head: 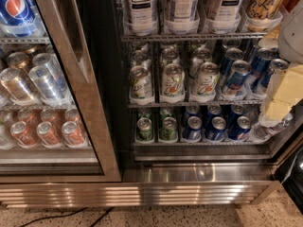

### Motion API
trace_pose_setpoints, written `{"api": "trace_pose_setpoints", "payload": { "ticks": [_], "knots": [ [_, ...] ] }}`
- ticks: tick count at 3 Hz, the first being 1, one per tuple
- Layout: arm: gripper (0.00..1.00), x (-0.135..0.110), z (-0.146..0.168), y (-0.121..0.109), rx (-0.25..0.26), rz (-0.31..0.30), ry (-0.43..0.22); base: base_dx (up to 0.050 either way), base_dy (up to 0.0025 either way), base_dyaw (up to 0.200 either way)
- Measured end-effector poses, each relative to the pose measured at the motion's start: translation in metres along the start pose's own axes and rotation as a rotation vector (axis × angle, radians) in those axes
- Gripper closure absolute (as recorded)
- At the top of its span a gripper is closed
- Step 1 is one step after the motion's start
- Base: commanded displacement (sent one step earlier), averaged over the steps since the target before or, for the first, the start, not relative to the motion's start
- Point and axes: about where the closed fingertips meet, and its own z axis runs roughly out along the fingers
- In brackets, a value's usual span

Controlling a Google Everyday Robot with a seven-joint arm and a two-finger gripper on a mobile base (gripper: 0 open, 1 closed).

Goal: Close right fridge door

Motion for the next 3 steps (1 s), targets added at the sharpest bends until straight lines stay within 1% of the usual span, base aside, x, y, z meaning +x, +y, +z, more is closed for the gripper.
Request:
{"api": "trace_pose_setpoints", "payload": {
  "ticks": [3],
  "knots": [
    [0.00,0.0000,0.0000,0.0000,0.000,0.000,0.000,-0.050,0.00001,0.000]
  ]
}}
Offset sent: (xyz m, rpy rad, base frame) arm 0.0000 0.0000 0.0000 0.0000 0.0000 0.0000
